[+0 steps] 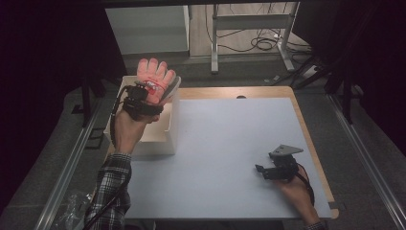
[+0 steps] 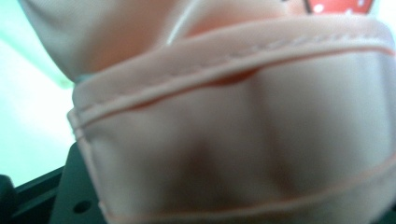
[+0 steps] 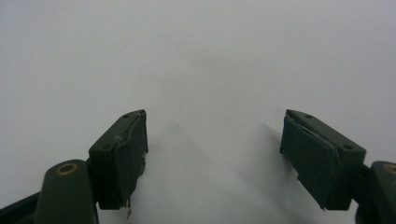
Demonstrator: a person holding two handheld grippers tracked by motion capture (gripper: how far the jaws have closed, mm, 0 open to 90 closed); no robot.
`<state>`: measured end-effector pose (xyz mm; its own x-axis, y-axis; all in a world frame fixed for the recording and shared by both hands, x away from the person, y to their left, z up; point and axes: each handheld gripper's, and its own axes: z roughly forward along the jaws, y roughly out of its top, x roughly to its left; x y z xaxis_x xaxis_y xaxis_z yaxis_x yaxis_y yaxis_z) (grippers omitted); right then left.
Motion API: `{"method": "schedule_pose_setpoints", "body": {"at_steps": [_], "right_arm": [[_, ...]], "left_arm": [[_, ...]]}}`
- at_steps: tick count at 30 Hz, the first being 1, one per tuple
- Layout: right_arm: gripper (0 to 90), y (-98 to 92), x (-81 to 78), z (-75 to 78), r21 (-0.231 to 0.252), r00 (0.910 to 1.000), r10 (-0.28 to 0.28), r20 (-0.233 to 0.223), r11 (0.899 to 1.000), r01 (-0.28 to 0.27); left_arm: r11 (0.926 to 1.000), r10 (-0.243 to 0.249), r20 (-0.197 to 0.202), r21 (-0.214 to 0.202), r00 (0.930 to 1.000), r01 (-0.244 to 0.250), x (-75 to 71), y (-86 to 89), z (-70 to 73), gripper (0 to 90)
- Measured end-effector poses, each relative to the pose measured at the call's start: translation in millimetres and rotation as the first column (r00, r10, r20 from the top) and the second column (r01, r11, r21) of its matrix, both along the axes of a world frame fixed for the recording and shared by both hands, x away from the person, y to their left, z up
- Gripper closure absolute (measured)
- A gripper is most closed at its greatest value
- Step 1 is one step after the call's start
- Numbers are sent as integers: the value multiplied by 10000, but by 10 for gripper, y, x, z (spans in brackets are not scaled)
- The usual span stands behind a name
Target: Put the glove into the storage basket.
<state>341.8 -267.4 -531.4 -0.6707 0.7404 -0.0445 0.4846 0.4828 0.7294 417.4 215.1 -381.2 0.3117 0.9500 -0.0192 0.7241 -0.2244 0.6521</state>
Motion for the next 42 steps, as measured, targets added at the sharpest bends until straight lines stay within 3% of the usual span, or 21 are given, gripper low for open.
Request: {"method": "schedule_pose_setpoints", "body": {"at_steps": [13,25,31,33,36,42], "right_arm": [[233,0,0,0,-4,10000,-3,7,10000,3],[233,0,0,0,-5,10000,0,8,10000,0],[233,0,0,0,3,10000,-5,4,10000,5],[233,0,0,0,3,10000,-3,5,10000,3],[233,0,0,0,3,10000,-3,6,10000,3],[233,0,0,0,-1,10000,0,10,10000,0]], "left_arm": [[9964,849,-253,55,9961,-848,108,163,-357,348],[9934,1117,-1030,358,9884,-1086,307,85,-698,334],[9910,1225,-1760,751,9767,-1108,439,10,-859,321],[9877,1320,-1946,1086,9720,-1124,476,-23,-871,315],[9862,1360,-2188,1233,9663,-1109,520,-49,-880,308],[9861,1415,-3061,1270,9414,-1069,653,-122,-963,293]]}}
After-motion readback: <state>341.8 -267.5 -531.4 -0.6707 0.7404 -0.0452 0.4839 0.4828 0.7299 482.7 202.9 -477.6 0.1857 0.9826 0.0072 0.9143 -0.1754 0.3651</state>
